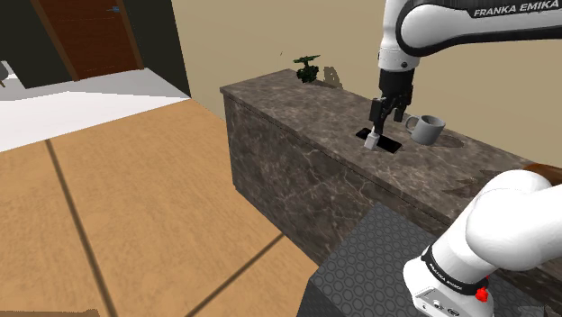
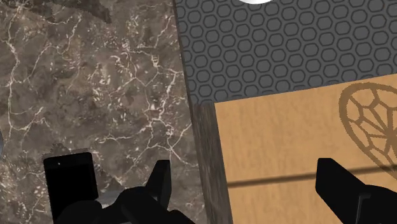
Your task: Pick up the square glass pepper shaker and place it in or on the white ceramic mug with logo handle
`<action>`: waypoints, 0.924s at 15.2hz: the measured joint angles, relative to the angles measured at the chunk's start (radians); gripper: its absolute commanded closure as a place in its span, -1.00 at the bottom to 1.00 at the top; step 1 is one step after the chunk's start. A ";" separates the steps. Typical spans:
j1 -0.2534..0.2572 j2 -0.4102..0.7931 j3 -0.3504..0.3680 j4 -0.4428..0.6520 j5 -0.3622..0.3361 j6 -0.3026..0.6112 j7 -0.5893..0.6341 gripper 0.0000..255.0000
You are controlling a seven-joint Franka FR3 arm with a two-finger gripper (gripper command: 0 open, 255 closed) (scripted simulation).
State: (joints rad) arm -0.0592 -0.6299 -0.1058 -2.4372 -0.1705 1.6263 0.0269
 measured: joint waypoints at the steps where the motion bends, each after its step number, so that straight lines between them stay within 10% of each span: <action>1: -0.009 0.034 -0.019 0.012 -0.013 0.023 -0.015 -1.00; 14: -0.093 0.437 -0.202 0.168 -0.075 0.265 -0.175 -1.00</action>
State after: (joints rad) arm -0.1524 -0.1929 -0.3080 -2.2690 -0.2450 1.8912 -0.1484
